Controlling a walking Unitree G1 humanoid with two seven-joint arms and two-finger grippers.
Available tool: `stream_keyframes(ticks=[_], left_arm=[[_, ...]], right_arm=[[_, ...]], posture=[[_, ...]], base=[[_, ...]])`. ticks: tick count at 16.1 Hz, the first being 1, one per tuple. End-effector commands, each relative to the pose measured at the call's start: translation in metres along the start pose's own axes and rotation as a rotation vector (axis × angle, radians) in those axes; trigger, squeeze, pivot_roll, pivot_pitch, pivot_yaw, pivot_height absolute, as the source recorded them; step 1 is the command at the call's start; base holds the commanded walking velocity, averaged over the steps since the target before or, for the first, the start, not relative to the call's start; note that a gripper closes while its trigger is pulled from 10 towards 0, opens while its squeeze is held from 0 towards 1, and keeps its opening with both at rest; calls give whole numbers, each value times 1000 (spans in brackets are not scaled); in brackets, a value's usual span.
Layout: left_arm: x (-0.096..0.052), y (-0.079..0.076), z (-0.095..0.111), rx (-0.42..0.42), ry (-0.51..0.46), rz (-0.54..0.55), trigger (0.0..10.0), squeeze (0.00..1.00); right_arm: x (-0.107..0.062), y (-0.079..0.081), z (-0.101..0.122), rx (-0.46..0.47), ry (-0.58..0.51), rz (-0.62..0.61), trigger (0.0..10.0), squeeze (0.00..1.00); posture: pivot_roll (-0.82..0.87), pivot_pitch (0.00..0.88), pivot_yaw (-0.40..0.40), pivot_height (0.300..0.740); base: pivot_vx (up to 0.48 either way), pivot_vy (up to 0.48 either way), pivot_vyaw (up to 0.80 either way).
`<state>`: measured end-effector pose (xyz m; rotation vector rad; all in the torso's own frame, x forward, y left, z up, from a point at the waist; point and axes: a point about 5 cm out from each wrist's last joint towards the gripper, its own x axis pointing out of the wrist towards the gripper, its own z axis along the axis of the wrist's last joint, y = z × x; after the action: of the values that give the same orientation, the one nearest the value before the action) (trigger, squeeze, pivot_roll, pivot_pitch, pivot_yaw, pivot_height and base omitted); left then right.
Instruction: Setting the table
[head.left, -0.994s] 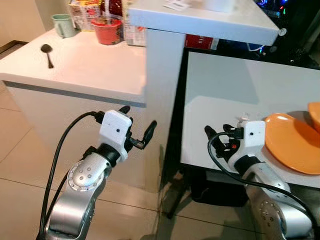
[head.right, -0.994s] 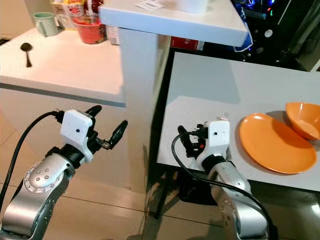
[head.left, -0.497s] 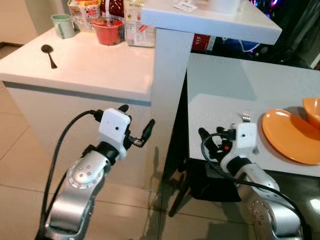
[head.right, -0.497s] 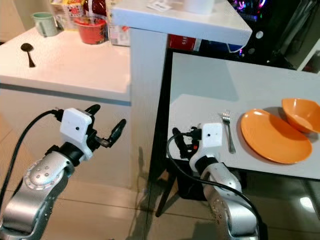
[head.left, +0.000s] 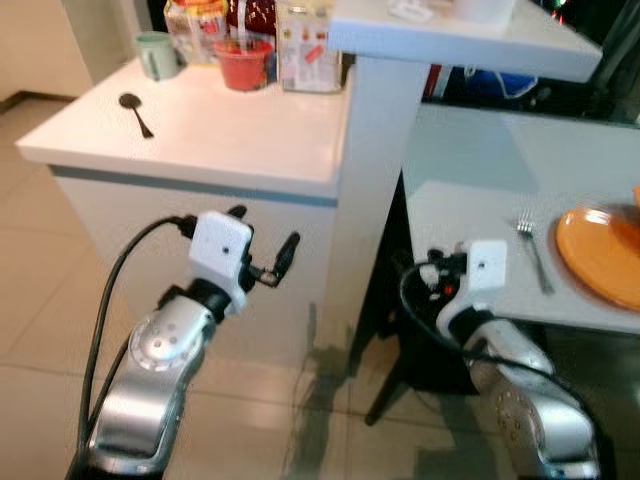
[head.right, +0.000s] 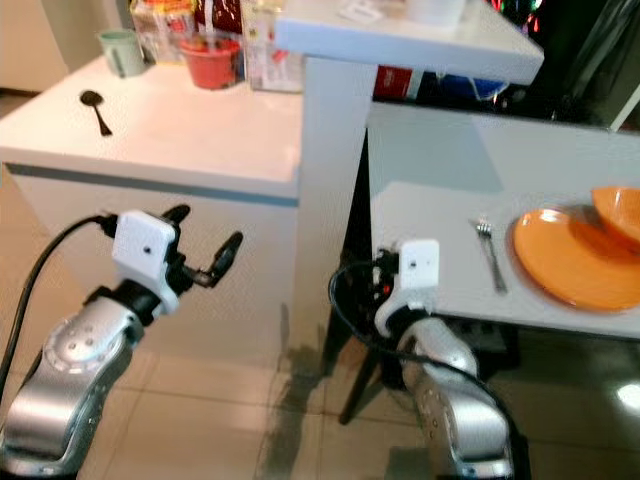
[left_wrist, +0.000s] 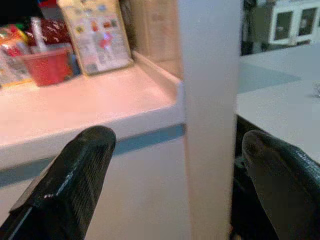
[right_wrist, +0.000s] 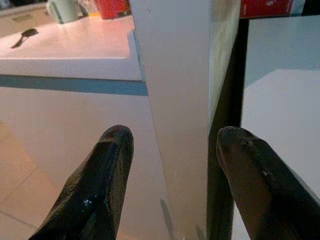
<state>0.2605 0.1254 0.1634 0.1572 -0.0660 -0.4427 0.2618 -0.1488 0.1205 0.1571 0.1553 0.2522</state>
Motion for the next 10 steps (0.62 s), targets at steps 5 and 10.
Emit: stream_keyframes(ticks=[5,10], left_arm=[[2,7,4,33,-13,14,10000,0],[2,11,6,44,-21,23,10000,0]], right_arm=[[5,0,-1,16,7,-6,10000,0],[12,-1,3,11,-7,-5,10000,0]], posture=[[41,0,-38,740],[61,0,-37,740]], base=[[0,434,0],[0,436,-160]])
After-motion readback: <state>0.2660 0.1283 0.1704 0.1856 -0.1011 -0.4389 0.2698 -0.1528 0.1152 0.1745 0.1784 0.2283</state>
